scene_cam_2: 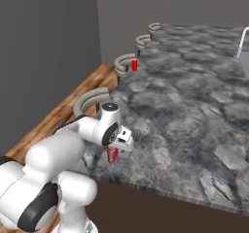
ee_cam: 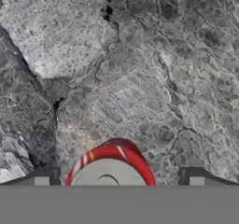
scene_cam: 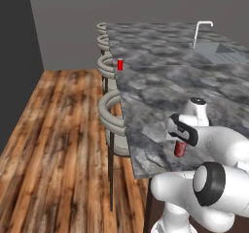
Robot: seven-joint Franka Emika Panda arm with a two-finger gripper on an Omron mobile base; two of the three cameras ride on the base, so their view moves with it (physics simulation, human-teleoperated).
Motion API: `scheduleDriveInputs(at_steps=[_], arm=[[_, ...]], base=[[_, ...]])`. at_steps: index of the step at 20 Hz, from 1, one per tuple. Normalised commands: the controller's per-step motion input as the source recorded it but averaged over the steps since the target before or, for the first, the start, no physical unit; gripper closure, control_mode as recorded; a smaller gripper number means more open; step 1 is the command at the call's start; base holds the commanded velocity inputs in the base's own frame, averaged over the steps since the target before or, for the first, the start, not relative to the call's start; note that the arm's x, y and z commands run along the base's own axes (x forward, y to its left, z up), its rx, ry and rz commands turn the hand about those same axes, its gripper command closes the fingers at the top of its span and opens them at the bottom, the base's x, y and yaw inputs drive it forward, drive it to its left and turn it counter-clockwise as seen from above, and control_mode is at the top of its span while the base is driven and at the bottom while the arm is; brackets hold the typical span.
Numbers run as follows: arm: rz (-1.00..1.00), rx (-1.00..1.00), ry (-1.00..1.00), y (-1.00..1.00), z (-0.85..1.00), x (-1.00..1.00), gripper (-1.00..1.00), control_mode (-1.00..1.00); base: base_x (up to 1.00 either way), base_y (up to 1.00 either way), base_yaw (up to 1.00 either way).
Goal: Four empty soda cans are scattered around the kitchen. Gather all the cans and cluster them next to the stove for recycling.
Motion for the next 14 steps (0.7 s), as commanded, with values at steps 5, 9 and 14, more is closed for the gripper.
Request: scheduleDriveInputs(at_steps=[5, 9, 14], arm=[[0.00, 0.00, 0.08, 0.00, -0.20, 0.19, 1.00, -1.00], [0.00, 0.00, 0.01, 0.00, -0.03, 0.00, 1.00, -1.00], [0.00, 0.00, -0.14, -0.03, 0.11, -0.23, 1.00, -1.00]], base=[[0.00, 0.00, 0.00], [0.00, 0.00, 0.00], [0.00, 0.00, 0.00]])
